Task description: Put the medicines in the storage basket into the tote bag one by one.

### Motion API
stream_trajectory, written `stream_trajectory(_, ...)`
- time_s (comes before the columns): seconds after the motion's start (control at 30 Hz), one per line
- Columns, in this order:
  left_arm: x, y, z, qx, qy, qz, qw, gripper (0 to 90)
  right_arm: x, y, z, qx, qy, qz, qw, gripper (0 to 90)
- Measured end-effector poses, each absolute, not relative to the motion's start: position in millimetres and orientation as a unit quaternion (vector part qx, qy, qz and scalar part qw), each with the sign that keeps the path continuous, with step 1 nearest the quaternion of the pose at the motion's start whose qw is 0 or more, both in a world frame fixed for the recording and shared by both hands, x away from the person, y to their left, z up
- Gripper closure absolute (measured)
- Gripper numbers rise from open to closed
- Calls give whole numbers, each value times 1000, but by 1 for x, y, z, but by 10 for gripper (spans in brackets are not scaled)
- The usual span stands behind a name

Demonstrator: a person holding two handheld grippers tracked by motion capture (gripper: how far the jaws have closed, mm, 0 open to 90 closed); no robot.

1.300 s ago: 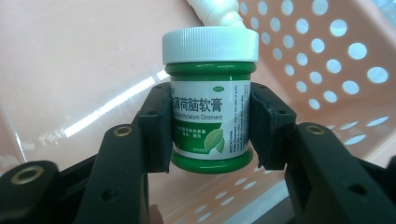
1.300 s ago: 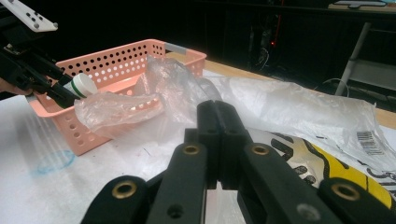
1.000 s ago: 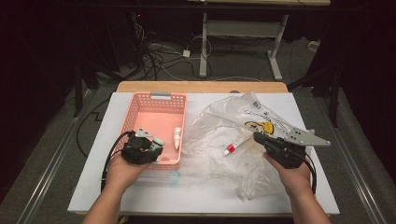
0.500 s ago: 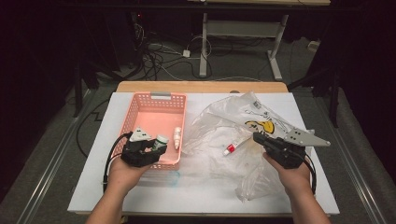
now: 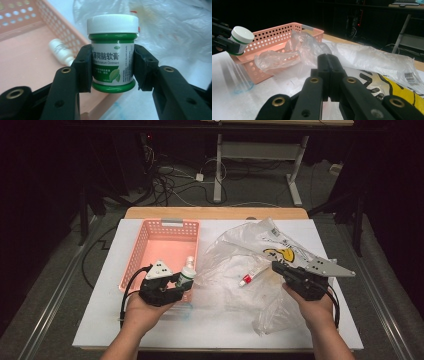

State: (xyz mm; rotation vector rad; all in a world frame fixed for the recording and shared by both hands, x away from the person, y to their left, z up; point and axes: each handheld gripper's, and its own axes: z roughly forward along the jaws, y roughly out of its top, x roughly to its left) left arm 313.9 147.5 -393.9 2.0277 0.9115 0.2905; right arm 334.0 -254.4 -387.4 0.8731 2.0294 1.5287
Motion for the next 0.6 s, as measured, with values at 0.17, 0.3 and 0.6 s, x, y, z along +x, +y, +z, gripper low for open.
stream_trajectory(0.17, 312, 136, -398, 822, 355, 106, 432, 540, 334, -254, -387, 315, 737, 553, 226, 900)
stream_trajectory(0.3, 309, 125, -402, 831, 341, 97, 428, 540, 334, -254, -388, 315, 737, 554, 226, 900)
stream_trajectory(0.6, 307, 91, -416, 853, 313, 79, 410, 539, 333, -253, -387, 315, 737, 554, 226, 900)
